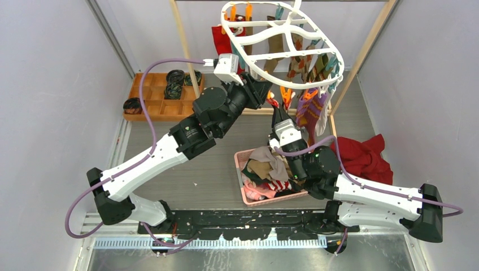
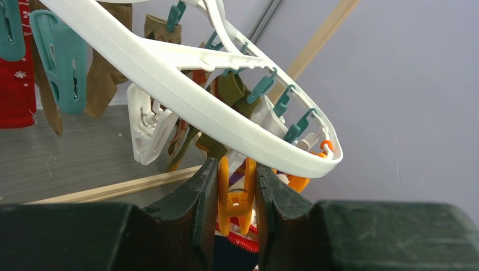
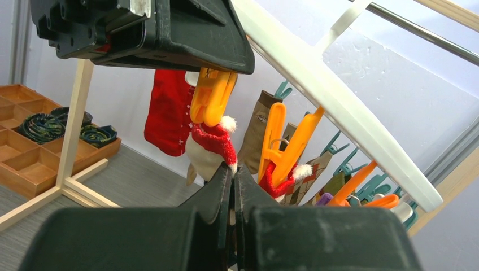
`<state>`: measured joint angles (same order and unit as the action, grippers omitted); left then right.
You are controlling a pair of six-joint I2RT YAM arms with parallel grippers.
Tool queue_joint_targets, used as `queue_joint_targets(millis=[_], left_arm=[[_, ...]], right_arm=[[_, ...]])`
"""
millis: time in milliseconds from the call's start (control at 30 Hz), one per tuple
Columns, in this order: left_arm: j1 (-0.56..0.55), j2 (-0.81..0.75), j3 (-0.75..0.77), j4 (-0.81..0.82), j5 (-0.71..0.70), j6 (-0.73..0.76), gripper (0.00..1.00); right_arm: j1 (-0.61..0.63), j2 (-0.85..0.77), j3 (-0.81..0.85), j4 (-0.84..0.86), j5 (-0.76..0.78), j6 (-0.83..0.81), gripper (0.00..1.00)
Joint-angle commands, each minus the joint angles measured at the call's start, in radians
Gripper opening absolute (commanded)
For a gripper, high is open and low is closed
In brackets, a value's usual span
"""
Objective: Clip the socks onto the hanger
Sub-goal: Clamp the sock onto the hanger.
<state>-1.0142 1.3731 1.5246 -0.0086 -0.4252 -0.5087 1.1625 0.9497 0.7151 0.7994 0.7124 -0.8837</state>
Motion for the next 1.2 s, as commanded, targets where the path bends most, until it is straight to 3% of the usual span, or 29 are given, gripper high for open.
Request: queue_joint_targets(millis=[0, 200, 467, 933, 1167], left_arm=[[0.003, -0.044, -0.011, 0.042, -0.047, -0.028, 0.0], [0.003, -0.046, -0.026, 0.078, -0.07, -0.036, 0.0], [0.003, -0.047, -0.049, 0.106, -0.069, -0.019, 0.0], [0.005, -0.075, -0.072, 0.121, -0.074, 0.004, 0.0], [0.012, -0.054, -0.007, 0.086, -0.12, 0.049, 0.0]], right_arm=[[-0.002, -0.014, 0.028, 0.062, 0.001, 0.029, 0.01], [0.053, -0.054, 0.003, 0.01, 0.052, 0.021, 0.01], [0.127, -0.26, -0.047, -0.274, 0.059, 0.138, 0.01], [0.159, -0.203, -0.034, -0.336, 0.192, 0.291, 0.01], [0.209, -0.187, 0.02, -0.35, 0.21, 0.162, 0.01]])
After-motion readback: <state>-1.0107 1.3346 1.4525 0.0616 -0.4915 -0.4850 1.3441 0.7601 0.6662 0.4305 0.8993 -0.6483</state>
